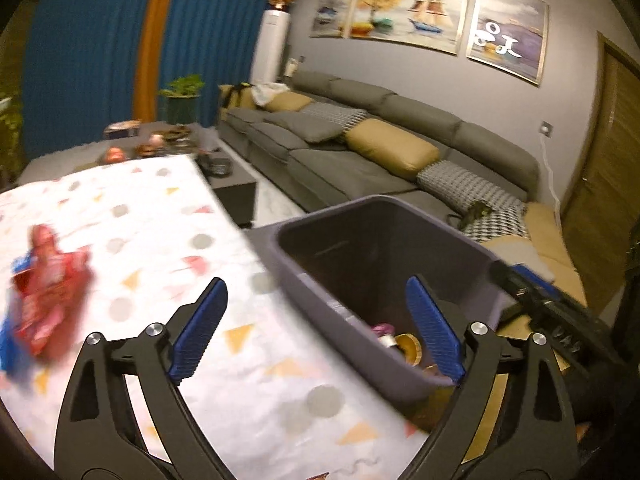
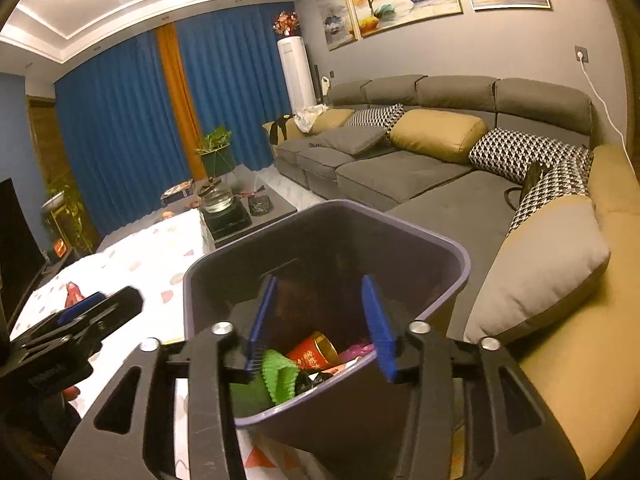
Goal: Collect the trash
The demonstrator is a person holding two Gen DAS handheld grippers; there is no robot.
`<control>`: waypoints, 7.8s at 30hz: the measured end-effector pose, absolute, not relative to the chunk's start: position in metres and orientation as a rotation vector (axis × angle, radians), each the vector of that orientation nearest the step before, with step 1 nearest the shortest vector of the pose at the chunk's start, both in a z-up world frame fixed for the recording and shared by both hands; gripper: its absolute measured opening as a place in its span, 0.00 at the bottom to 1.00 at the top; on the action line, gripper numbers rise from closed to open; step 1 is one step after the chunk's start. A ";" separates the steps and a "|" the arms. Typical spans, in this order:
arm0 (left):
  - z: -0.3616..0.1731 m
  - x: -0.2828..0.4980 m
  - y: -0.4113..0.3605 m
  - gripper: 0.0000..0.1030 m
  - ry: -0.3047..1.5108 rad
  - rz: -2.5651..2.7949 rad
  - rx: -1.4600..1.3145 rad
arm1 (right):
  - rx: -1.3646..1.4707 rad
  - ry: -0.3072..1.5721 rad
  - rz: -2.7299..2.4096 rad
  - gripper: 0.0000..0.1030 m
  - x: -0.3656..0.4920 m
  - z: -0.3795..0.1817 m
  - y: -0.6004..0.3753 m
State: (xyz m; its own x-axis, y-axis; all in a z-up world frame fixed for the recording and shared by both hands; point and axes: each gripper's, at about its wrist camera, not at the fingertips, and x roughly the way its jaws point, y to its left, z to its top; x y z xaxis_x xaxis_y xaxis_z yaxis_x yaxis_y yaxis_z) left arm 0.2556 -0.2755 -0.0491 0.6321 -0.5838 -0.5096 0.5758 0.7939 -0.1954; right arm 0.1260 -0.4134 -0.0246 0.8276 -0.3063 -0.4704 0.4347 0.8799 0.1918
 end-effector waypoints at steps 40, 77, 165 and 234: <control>-0.056 0.263 0.019 0.91 0.545 0.060 -0.136 | 0.072 0.498 -0.046 0.73 0.202 -0.024 -0.178; -0.067 0.290 0.034 0.91 0.555 -0.047 -0.176 | 0.074 0.653 0.028 0.01 0.324 -0.076 -0.125; -0.101 0.337 -0.055 0.08 0.822 -0.186 -0.008 | 0.156 0.513 -0.022 0.01 0.203 -0.024 -0.209; -0.028 0.168 -0.153 0.94 0.517 -0.367 0.071 | 0.157 0.414 -0.358 0.87 0.090 -0.001 -0.310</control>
State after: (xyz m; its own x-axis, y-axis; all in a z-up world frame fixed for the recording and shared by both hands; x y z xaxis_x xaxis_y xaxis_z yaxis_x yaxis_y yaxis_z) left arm 0.1677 -0.1529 -0.0277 0.8055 -0.3250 -0.4955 0.3606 0.9324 -0.0252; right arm 0.0904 -0.3095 -0.0014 0.8542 -0.3070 -0.4197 0.3701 0.9259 0.0761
